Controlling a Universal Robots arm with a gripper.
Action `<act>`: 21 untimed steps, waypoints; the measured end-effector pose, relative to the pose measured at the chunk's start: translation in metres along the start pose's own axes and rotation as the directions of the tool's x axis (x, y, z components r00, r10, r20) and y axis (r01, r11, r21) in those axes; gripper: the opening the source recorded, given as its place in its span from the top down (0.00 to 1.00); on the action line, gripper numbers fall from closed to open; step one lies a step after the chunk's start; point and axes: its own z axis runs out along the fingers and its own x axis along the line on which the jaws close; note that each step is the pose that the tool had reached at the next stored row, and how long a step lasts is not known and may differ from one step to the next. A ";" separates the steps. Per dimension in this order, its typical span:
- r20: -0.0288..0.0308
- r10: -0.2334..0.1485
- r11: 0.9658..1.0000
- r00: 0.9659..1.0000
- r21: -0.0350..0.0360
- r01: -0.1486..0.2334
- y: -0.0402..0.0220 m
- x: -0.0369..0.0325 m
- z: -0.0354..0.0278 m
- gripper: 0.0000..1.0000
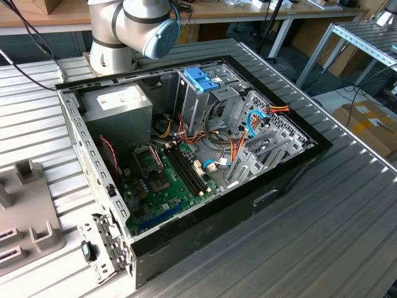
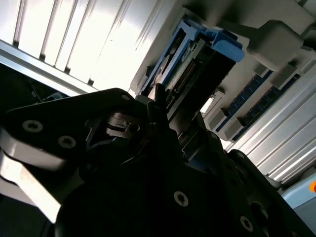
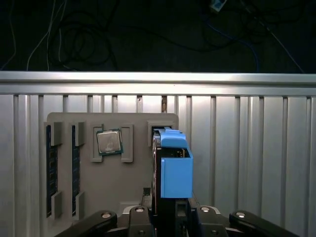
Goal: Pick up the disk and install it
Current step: 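Pick up the disk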
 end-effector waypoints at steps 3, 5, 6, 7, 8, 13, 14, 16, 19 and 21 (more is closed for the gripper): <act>0.000 0.000 1.000 1.000 0.000 0.000 0.0000 0.0001 -0.0157 0.65; 0.000 0.000 1.000 1.000 0.000 0.000 -0.0001 0.0002 -0.0247 0.65; 0.000 0.000 1.000 1.000 0.000 0.000 -0.0001 0.0002 -0.0281 0.65; 0.000 0.000 1.000 1.000 0.000 0.000 -0.0001 0.0003 -0.0357 0.65; 0.000 0.000 1.000 1.000 0.000 0.000 -0.0001 0.0003 -0.0440 0.65; 0.000 0.000 1.000 1.000 0.000 0.000 -0.0002 0.0005 -0.0691 0.65; 0.000 0.000 1.000 1.000 0.000 0.000 -0.0002 0.0005 -0.0729 0.65; 0.000 0.000 1.000 1.000 0.000 0.000 -0.0002 0.0006 -0.0783 0.65; 0.000 0.000 1.000 1.000 0.000 0.000 -0.0002 0.0007 -0.0841 0.65; 0.000 0.000 1.000 1.000 0.000 0.000 -0.0002 0.0007 -0.0845 0.65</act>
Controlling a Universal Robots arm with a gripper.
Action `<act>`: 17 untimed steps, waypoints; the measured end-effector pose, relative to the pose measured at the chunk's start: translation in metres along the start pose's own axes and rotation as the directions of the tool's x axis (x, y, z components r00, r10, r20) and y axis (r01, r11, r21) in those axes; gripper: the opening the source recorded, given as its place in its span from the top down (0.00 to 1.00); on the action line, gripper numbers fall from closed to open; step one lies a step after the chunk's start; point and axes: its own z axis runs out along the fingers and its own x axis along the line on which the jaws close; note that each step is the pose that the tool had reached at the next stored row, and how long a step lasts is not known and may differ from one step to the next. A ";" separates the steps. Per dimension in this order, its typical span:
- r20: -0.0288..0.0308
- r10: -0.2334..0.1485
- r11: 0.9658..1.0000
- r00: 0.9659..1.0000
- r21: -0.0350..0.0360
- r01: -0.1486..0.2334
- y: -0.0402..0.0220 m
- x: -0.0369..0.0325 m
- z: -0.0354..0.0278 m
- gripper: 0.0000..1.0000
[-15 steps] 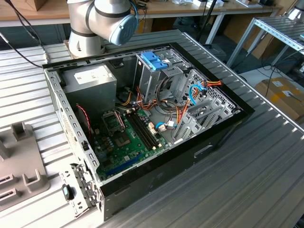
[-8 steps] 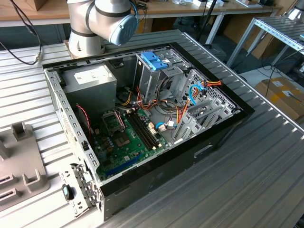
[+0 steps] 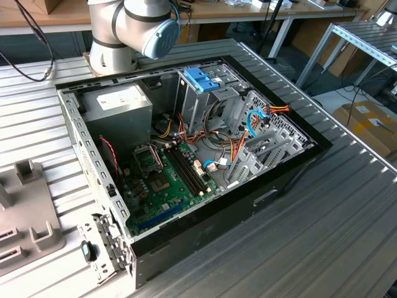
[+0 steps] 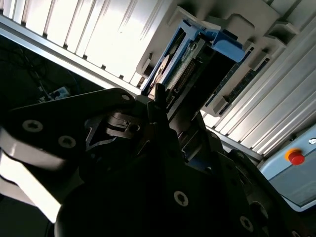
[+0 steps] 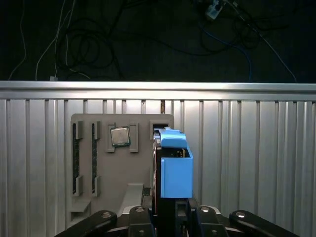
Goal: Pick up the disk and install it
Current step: 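Pick up the disk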
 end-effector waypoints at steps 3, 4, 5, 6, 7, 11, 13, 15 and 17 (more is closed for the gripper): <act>0.000 0.000 1.000 1.000 0.000 0.000 0.0000 0.0000 -0.0004 0.65; 0.000 0.000 1.000 1.000 0.000 0.000 0.0000 0.0000 -0.0005 0.65; 0.000 0.000 1.000 1.000 0.000 0.000 0.0000 0.0000 -0.0005 0.65; 0.000 0.000 1.000 1.000 0.000 0.000 0.0000 0.0000 -0.0005 0.65; 0.000 0.000 1.000 1.000 0.000 0.000 0.0000 0.0000 -0.0006 0.65; 0.000 0.000 1.000 1.000 0.000 0.000 0.0000 0.0000 -0.0008 0.65; 0.000 0.000 1.000 1.000 -0.001 0.000 0.0000 0.0000 -0.0018 0.65; 0.000 0.000 1.000 1.000 0.000 0.000 -0.0001 0.0000 -0.0041 0.65; 0.000 0.000 1.000 1.000 0.000 0.000 0.0000 0.0000 -0.0079 0.65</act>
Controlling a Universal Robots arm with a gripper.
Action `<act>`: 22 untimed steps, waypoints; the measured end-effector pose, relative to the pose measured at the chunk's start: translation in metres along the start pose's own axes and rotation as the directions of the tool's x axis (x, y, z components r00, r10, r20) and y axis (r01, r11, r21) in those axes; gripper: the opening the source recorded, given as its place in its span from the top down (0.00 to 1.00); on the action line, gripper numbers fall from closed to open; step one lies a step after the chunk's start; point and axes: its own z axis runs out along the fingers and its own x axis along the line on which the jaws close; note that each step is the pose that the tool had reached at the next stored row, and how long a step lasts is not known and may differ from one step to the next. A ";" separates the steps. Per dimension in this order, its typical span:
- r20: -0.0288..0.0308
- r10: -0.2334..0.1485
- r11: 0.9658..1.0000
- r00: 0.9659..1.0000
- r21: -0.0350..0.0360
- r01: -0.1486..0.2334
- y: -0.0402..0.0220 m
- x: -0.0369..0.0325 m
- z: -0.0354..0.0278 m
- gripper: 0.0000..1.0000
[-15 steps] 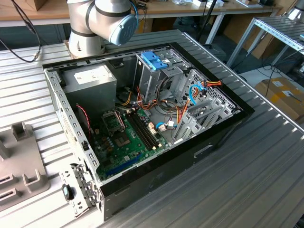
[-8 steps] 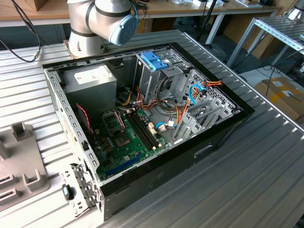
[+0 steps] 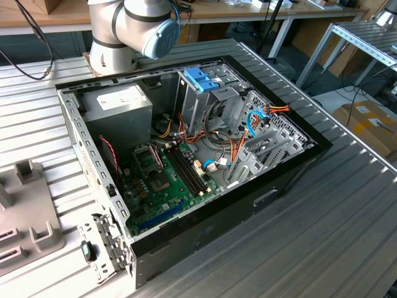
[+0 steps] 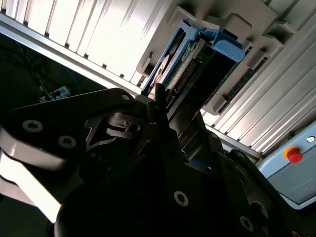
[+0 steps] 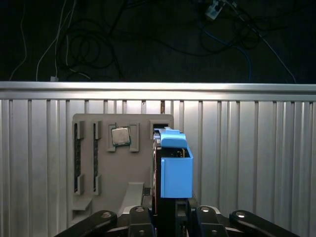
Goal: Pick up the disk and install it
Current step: 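Pick up the disk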
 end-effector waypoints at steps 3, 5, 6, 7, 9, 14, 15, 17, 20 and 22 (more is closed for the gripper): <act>0.000 0.000 1.000 1.000 0.000 0.000 -0.0001 0.0000 -0.0036 0.65; 0.000 0.000 1.000 1.000 0.000 0.000 -0.0001 0.0000 -0.0067 0.65; 0.000 0.000 1.000 1.000 0.000 0.000 -0.0001 0.0000 -0.0075 0.65; 0.000 0.000 1.000 1.000 0.000 0.000 -0.0002 0.0001 -0.0094 0.65; 0.000 0.000 1.000 1.000 0.000 0.000 -0.0002 0.0001 -0.0105 0.65; 0.000 0.000 1.000 1.000 0.000 0.000 -0.0002 0.0001 -0.0108 0.65; 0.000 0.000 1.000 1.000 0.000 0.000 -0.0002 0.0001 -0.0109 0.65; 0.000 0.000 1.000 1.000 0.000 0.000 -0.0002 0.0001 -0.0133 0.65; 0.000 0.000 1.000 1.000 0.000 0.000 -0.0002 0.0002 -0.0199 0.65; 0.000 0.000 1.000 1.000 0.000 0.000 -0.0001 0.0002 -0.0256 0.65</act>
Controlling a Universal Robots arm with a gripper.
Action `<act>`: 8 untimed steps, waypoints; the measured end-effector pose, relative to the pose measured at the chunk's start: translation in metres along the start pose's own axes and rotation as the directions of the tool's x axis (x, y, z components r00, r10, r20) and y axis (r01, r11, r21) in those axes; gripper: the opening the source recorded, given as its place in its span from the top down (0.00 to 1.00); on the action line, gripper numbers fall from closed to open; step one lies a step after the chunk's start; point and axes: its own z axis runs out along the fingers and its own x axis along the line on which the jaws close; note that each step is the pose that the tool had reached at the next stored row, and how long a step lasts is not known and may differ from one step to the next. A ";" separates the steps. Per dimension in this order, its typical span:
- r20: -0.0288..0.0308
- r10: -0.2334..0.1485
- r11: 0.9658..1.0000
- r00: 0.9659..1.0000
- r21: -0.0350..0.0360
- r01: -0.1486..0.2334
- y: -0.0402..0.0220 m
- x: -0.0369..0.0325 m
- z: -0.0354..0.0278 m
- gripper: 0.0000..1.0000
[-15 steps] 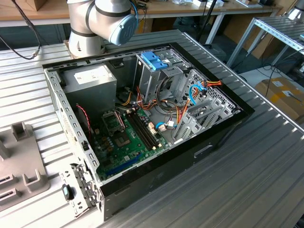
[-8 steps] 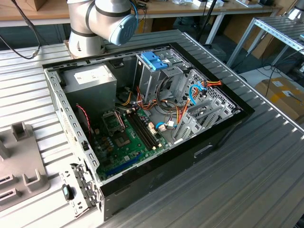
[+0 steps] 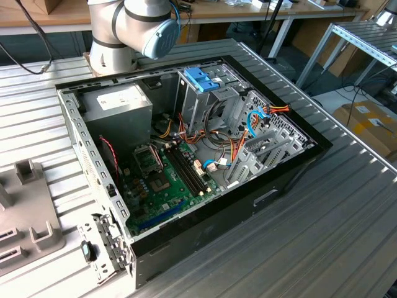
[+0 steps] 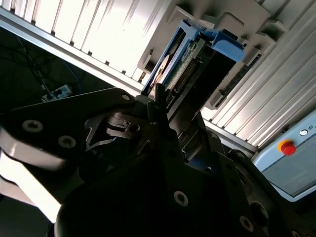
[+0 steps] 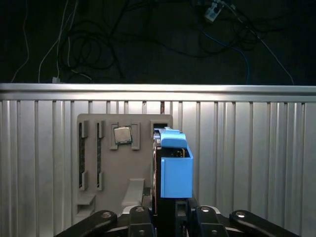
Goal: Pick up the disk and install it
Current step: 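Pick up the disk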
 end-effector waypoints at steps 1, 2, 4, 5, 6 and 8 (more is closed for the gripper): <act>0.000 0.000 1.000 1.000 0.000 0.000 -0.0001 0.0000 -0.0036 0.65; 0.000 0.000 1.000 1.000 0.000 0.000 0.0000 0.0001 -0.0070 0.65; 0.000 0.000 1.000 1.000 0.000 0.000 -0.0001 0.0001 -0.0143 0.65; 0.000 0.000 1.000 1.000 0.000 0.000 -0.0001 0.0001 -0.0165 0.65; 0.000 0.000 1.000 1.000 0.000 0.000 -0.0001 0.0001 -0.0196 0.65; 0.000 0.000 1.000 1.000 0.000 0.000 -0.0001 0.0002 -0.0242 0.65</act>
